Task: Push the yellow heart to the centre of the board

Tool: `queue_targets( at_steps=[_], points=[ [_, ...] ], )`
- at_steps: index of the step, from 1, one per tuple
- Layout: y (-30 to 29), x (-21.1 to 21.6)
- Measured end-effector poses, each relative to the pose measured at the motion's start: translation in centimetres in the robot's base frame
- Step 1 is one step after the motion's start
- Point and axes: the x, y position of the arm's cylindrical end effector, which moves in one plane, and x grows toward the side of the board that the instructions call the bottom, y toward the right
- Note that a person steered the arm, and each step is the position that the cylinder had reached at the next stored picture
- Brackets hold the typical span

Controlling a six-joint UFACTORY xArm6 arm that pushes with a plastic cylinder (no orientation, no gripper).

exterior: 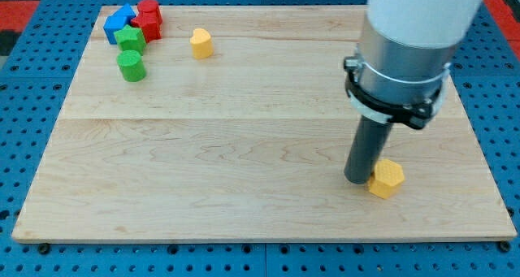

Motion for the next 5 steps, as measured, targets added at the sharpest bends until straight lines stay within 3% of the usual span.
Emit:
queue_targets(
  at_steps=[2, 3, 5],
  points=[
    [3.1, 0.1],
    [2.1, -2.0],
    [0.4, -14.7]
  ],
)
